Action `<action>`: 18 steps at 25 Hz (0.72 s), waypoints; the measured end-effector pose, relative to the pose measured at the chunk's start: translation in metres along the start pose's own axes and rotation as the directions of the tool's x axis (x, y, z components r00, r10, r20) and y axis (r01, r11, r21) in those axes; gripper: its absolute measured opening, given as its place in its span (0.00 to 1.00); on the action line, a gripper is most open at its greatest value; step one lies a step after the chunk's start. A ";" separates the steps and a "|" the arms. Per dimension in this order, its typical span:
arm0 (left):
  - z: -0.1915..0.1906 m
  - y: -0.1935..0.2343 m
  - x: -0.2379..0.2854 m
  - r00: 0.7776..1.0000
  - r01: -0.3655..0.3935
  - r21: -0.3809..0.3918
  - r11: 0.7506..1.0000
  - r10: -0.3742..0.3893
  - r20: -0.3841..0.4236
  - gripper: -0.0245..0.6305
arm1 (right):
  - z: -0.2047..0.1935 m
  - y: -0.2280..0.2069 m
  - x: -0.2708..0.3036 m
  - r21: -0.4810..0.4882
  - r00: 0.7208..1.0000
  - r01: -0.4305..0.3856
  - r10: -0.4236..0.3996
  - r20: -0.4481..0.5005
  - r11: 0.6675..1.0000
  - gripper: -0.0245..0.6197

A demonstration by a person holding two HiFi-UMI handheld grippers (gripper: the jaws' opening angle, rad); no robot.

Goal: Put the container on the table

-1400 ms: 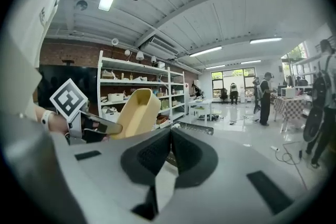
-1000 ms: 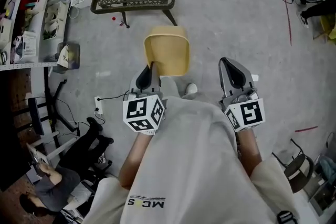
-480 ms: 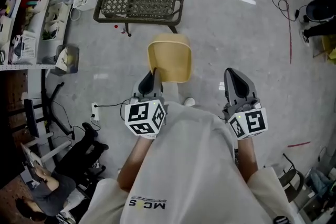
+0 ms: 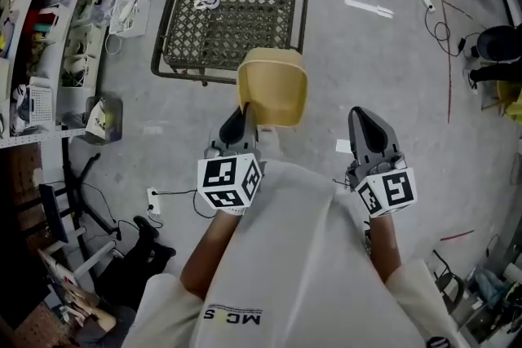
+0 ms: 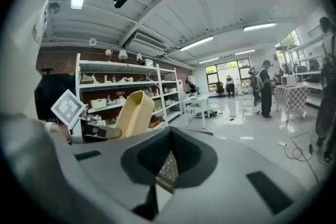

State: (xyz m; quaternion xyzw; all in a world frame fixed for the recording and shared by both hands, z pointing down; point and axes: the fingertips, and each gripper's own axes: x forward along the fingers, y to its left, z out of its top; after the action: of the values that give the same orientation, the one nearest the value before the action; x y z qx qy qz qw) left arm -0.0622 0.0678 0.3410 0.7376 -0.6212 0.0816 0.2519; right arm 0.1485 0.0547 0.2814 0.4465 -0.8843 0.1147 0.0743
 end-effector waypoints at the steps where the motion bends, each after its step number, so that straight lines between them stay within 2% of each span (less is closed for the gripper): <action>1: 0.010 0.009 0.011 1.000 0.009 0.003 1.000 -0.009 -0.001 0.09 | 0.009 0.000 0.016 0.001 1.000 0.006 -0.006 0.009 1.000 0.07; 9: 0.063 0.046 0.082 0.998 0.061 0.028 0.998 -0.061 -0.005 0.09 | 0.043 -0.010 0.104 0.011 0.999 0.032 -0.033 0.024 0.999 0.07; 13: 0.064 0.055 0.099 0.998 0.059 0.020 0.998 -0.059 -0.025 0.09 | 0.046 -0.008 0.128 -0.019 1.000 0.001 -0.001 0.016 1.000 0.07; 18: 0.057 0.053 0.112 0.997 0.039 0.004 0.999 -0.039 -0.068 0.09 | 0.044 -0.024 0.141 0.001 1.000 -0.007 0.007 0.001 1.000 0.07</action>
State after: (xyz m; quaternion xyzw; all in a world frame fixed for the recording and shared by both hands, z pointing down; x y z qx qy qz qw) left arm -0.0997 -0.0624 0.3552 0.7471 -0.5975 0.1036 0.2723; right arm 0.0839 -0.0801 0.2749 0.4433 -0.8860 0.1149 0.0731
